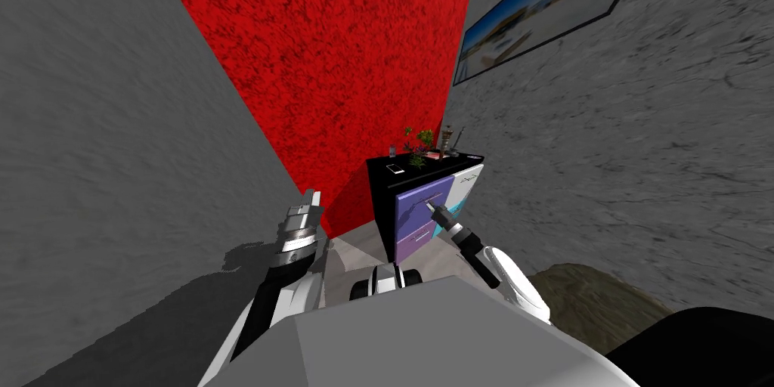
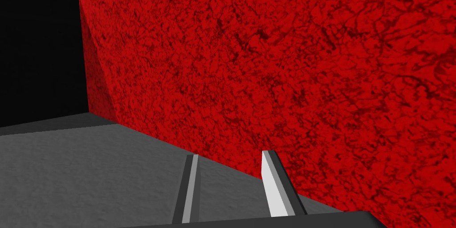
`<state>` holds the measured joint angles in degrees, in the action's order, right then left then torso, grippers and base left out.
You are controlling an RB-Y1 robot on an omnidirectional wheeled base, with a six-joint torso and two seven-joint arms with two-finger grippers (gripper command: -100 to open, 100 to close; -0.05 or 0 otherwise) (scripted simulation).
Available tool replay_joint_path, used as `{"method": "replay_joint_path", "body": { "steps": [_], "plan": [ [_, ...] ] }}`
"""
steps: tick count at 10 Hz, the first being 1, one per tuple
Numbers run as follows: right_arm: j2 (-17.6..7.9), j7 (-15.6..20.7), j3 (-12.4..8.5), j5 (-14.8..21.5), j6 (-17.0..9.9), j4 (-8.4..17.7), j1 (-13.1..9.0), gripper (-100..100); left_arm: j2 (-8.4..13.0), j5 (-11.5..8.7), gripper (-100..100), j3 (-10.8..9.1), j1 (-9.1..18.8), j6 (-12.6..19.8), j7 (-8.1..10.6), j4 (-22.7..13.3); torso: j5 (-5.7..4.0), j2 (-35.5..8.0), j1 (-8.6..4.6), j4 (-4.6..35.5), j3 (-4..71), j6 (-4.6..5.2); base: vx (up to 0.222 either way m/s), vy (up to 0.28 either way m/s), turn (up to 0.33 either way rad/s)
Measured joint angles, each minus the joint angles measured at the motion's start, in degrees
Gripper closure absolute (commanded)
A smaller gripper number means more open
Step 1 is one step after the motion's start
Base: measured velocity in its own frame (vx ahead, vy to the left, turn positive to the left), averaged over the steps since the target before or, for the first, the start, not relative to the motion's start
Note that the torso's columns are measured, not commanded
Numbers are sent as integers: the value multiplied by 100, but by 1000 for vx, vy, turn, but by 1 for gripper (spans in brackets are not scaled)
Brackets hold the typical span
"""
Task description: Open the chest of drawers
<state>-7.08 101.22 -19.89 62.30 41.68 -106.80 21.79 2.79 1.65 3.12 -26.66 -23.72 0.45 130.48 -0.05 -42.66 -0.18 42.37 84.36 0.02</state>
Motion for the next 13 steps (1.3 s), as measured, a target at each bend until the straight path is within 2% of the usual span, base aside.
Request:
{"method": "replay_joint_path", "body": {
  "steps": [3,4,6,9,13],
  "plan": [
    [-54,-66,-22,-30,52,-83,60,100,0,0,0,0,1,1,0,-1,5,28,17,-5,15,-1,-167,-31,-31],
    [-57,-72,-24,-32,58,-85,64,-100,0,0,0,0,0,0,0,-1,6,73,25,-17,41,-4,40,-13,22],
    [62,27,34,-122,107,90,-3,-100,0,0,0,0,-3,0,0,1,6,109,21,-29,66,-4,147,-13,20],
    [41,163,116,-268,175,382,-129,-100,0,0,0,0,-3,-1,0,1,5,22,17,-4,11,-2,131,-4,15],
    [447,224,162,-345,207,523,-180,-100,0,0,0,1,-1,0,0,0,5,23,18,-4,12,-2,13,-1,1]
  ]
}}
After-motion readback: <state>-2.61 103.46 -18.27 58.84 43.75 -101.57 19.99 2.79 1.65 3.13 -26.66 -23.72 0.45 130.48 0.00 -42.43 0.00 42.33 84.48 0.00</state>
